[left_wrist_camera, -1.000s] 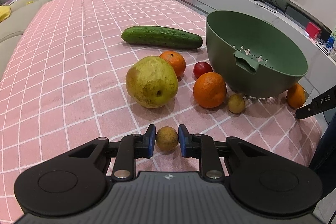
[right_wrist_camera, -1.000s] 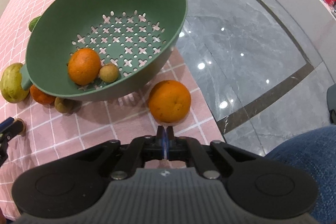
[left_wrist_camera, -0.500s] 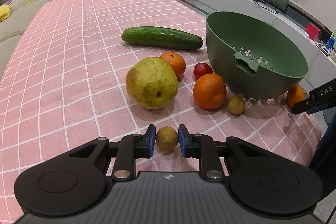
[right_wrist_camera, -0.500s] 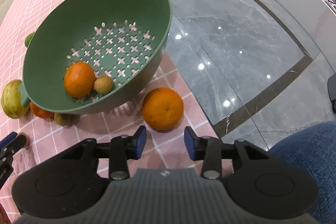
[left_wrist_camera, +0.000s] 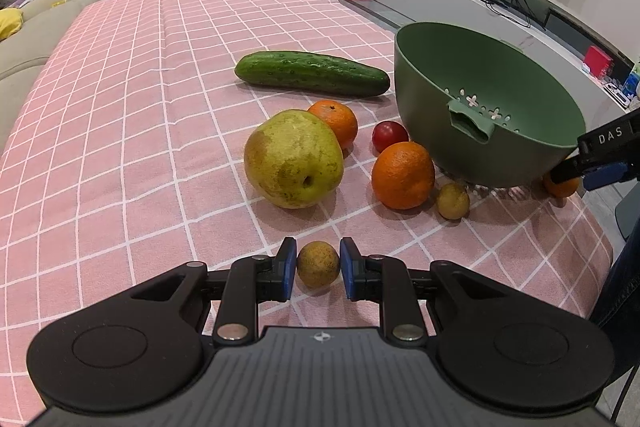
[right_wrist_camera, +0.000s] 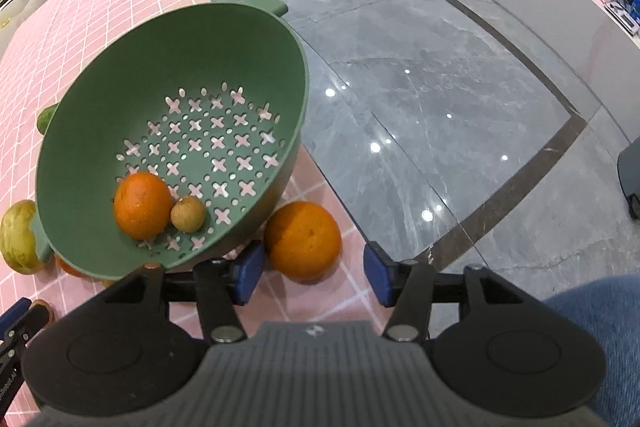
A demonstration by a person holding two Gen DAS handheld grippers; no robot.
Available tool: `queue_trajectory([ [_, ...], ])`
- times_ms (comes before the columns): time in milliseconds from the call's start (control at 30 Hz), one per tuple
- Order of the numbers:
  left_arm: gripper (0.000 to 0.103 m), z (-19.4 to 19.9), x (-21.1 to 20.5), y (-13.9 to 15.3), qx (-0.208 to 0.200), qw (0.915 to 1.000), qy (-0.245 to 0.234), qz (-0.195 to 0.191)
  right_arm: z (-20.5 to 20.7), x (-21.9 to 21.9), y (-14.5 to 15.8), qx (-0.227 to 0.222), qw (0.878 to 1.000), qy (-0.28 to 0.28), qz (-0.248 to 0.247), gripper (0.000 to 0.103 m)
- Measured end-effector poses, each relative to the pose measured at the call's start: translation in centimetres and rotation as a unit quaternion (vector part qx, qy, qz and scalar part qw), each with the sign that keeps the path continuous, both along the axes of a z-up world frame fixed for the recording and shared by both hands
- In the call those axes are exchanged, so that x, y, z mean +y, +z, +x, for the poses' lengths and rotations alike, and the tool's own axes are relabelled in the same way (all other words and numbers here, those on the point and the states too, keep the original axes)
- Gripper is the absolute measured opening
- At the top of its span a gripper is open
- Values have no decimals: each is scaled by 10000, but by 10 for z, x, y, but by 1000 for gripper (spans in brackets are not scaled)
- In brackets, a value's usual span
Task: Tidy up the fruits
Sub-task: 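Grasp the orange beside the colander with the right gripper while the left gripper holds its fruit, then drop the orange into the colander with the right gripper while the left gripper drops its brown fruit in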
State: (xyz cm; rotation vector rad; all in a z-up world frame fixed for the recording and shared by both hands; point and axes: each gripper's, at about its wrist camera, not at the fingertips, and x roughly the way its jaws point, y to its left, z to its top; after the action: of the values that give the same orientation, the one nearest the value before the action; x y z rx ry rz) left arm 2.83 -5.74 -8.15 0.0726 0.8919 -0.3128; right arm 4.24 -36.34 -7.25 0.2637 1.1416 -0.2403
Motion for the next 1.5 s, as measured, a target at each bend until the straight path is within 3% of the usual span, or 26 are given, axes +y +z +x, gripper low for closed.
queue_trajectory([
  [200, 26, 0, 0, -1, 11, 10000, -5, 7, 0, -2, -3, -92, 9998, 163, 25, 50],
  [300, 26, 0, -1, -1, -1, 10000, -3, 7, -1, 0, -3, -119, 9994, 316, 91, 36],
  [600, 26, 0, 1, 0, -10, 10000, 7, -4, -6, 5, -4, -63, 9981, 612, 20, 34],
  [1100, 26, -3, 7, 12, -195, 9995, -40, -258, -24, 21, 9, 104, 9938, 848, 713, 32],
  [1333, 26, -4, 12, 26, -454, 9971, -61, -615, -31, 37, 30, 17, 9883, 1154, 1001, 32],
  [1500, 26, -3, 2, 41, -688, 9959, -232, -540, -35, 48, 52, -101, 9835, 1373, 1171, 32],
])
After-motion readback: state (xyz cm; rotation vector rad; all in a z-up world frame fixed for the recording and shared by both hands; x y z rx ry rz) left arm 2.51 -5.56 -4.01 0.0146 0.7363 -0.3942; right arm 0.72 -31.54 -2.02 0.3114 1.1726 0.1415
